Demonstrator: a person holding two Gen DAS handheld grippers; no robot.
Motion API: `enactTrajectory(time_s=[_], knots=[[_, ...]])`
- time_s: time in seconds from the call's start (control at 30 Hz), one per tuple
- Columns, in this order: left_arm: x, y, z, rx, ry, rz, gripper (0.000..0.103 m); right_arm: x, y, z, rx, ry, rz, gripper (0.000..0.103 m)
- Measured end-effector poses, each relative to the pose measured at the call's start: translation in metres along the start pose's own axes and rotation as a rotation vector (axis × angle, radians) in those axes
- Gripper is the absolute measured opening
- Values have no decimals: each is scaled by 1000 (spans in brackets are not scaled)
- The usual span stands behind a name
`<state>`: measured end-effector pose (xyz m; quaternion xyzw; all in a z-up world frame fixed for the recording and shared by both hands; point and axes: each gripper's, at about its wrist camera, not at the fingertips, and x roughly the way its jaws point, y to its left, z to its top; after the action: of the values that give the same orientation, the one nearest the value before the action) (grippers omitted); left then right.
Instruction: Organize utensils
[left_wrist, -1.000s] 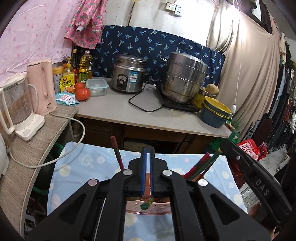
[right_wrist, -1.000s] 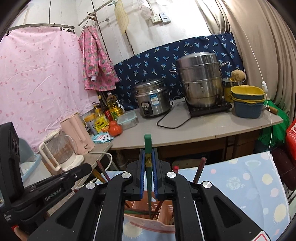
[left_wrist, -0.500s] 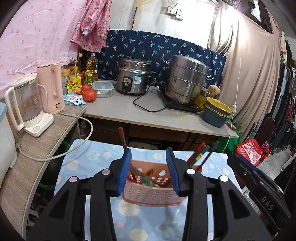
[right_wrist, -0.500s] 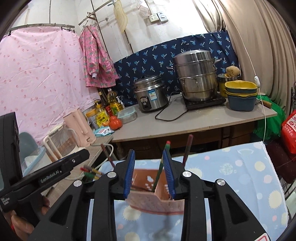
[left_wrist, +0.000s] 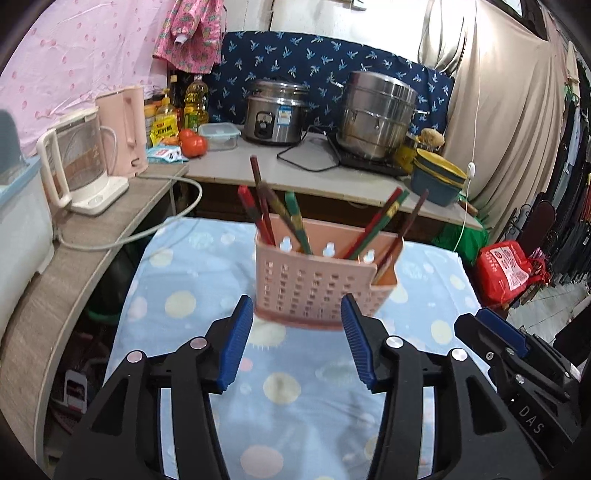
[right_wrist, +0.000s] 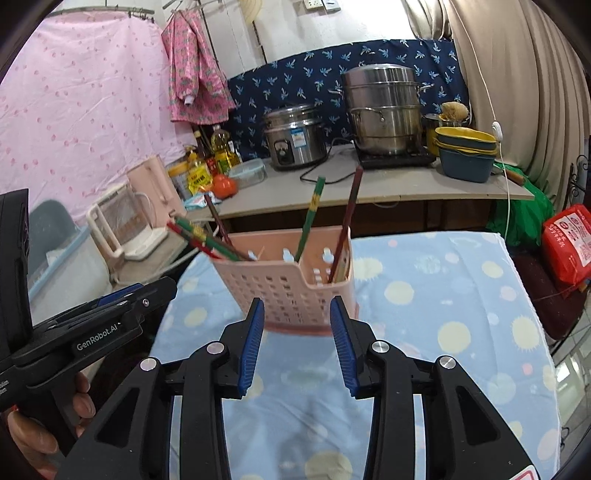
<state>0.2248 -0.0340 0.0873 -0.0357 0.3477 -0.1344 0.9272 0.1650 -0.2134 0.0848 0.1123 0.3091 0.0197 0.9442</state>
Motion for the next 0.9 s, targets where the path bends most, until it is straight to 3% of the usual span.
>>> enactTrajectory(time_s=[0.4, 0.63, 0.8, 0.9], knots=[[-19, -11, -50, 27, 48, 43, 68, -24, 9, -40, -52, 85, -66, 38], [-30, -15, -63, 43, 46, 84, 85, -34, 12, -52, -64, 104, -97, 51], [-33, -14, -71, 49, 58, 111, 89, -39, 11, -57, -70, 106, -124, 62], [-34, -11, -75, 34, 69, 122, 92, -43, 10, -60, -67, 101, -132, 76]])
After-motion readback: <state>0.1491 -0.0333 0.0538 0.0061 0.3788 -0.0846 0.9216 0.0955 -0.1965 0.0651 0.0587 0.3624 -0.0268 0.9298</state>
